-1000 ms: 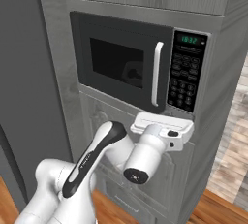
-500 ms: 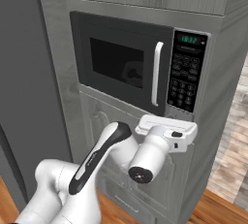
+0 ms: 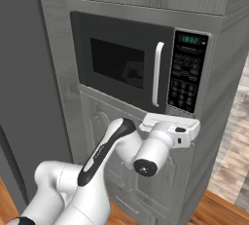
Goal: Place the tupperware containing the shrimp and broccoli meal in the microwave. Close the microwave door and press the start button to reheat the meal.
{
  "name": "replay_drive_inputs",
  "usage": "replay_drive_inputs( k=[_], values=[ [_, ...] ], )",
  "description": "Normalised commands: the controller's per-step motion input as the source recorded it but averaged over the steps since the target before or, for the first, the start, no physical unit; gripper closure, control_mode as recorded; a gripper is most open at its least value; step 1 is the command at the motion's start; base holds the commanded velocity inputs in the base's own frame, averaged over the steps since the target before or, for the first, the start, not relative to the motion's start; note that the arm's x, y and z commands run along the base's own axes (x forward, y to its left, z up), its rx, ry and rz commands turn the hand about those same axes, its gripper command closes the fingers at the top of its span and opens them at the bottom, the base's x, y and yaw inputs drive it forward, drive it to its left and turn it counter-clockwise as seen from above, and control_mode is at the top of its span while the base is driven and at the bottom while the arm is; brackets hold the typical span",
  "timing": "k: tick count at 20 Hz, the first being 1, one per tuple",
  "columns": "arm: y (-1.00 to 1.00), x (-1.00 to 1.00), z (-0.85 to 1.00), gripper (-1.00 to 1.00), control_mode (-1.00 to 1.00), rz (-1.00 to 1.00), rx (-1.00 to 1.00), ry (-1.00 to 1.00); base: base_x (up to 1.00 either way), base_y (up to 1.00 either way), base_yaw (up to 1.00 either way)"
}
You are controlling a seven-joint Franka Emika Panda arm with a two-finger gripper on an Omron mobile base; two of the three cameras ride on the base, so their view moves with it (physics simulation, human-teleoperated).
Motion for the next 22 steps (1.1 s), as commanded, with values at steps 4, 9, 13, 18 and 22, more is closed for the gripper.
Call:
replay_drive_inputs(
  k=[4,9,13,18,22],
  values=[
    [-0.14,0.2,-0.08,1.0,-1.0,-0.01,0.0,0.02,0.0,0.0,0.0],
    [-0.13,0.2,-0.07,1.0,-1.0,-0.02,0.0,0.02,0.0,0.0,0.0],
    [-0.1,0.19,-0.12,1.0,-1.0,-0.02,0.0,0.02,0.0,0.0,0.0],
    [-0.12,0.19,-0.11,1.0,-1.0,-0.02,0.0,0.01,0.0,0.0,0.0],
    [-0.13,0.2,-0.08,1.0,-1.0,-0.02,0.0,0.01,0.0,0.0,0.0]
  ],
)
